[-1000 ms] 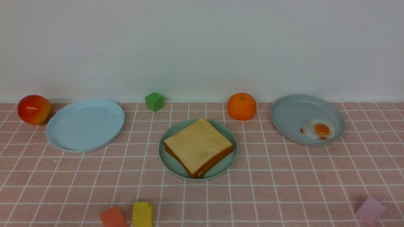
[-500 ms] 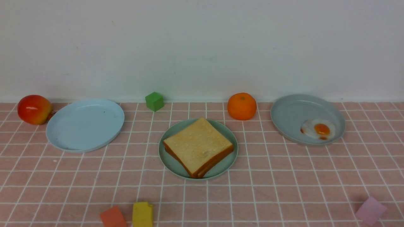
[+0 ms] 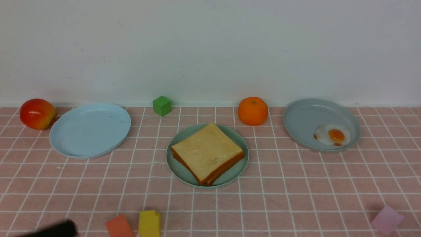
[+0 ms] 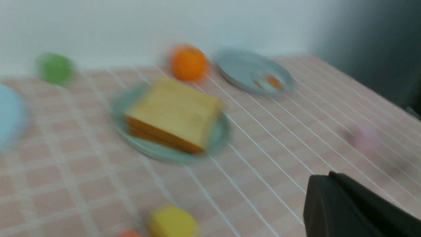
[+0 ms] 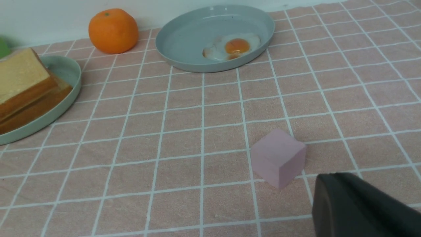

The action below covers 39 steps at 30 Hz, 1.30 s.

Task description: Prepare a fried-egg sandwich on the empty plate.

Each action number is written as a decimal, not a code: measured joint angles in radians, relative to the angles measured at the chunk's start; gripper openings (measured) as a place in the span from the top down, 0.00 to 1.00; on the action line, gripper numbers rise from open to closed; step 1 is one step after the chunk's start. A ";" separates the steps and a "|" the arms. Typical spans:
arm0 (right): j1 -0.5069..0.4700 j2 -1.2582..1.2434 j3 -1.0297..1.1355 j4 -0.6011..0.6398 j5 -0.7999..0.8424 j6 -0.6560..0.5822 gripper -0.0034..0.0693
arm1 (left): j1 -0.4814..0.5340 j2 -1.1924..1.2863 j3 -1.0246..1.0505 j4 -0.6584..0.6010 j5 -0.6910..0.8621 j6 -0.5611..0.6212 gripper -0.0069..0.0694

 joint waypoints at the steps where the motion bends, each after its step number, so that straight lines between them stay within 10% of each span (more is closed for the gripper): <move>1: 0.000 0.000 0.000 0.000 0.000 0.000 0.93 | 0.025 -0.010 0.000 0.005 0.005 -0.006 0.93; 11: 0.000 0.000 0.000 0.000 0.000 0.000 0.92 | 0.457 -0.218 0.164 0.070 0.239 -0.087 0.93; 39: 0.000 0.000 0.000 0.000 0.001 0.001 0.90 | 0.465 -0.218 0.196 0.071 0.265 -0.169 0.93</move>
